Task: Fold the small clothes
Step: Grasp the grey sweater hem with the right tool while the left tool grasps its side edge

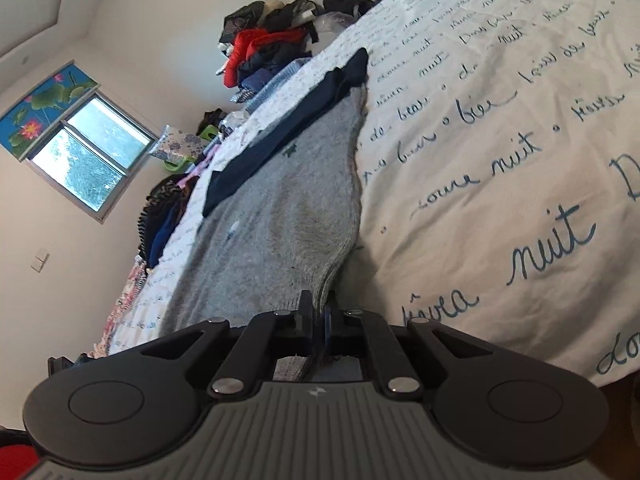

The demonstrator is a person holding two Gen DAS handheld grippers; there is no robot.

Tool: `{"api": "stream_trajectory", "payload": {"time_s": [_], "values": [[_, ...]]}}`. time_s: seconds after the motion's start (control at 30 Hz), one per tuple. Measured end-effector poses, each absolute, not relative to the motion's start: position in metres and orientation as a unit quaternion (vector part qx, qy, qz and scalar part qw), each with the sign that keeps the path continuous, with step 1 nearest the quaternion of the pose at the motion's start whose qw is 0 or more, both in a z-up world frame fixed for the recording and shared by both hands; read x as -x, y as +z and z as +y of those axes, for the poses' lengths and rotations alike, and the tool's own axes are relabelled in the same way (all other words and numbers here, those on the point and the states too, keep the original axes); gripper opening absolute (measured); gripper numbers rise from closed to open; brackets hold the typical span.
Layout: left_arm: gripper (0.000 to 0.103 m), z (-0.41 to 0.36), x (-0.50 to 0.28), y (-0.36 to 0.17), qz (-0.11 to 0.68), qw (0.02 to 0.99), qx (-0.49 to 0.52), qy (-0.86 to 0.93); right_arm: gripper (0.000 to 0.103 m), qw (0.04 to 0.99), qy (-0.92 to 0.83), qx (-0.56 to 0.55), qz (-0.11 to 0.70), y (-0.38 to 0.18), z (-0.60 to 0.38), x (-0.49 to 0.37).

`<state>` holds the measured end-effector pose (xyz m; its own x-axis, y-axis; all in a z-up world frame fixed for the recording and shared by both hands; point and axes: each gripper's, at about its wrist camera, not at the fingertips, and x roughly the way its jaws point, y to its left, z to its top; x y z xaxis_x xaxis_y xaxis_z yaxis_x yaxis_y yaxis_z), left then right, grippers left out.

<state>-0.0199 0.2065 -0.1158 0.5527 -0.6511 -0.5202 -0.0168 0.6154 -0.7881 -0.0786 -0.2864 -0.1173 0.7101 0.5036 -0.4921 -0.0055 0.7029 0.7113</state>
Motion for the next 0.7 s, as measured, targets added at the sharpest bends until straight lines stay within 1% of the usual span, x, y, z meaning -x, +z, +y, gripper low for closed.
{"api": "stream_trajectory", "payload": {"time_s": [0.03, 0.2, 0.33, 0.5, 0.7], "values": [[0.088, 0.209, 0.020, -0.120, 0.426, 0.786, 0.400, -0.202, 0.005, 0.851, 0.146, -0.361, 0.354, -0.121, -0.286, 0.077], [0.086, 0.218, 0.022, -0.139, 0.400, 0.764, 0.459, -0.215, 0.005, 0.846, 0.153, -0.367, 0.356, -0.124, -0.288, 0.075], [0.081, 0.217, 0.022, -0.150, 0.381, 0.741, 0.500, -0.236, 0.005, 0.844, 0.161, -0.368, 0.355, -0.124, -0.283, 0.074], [0.081, 0.211, 0.019, -0.158, 0.360, 0.718, 0.538, -0.255, 0.005, 0.840, 0.165, -0.369, 0.362, -0.127, -0.279, 0.074], [0.081, 0.198, 0.012, -0.154, 0.349, 0.703, 0.551, -0.284, 0.006, 0.838, 0.163, -0.372, 0.364, -0.129, -0.278, 0.073]]}}
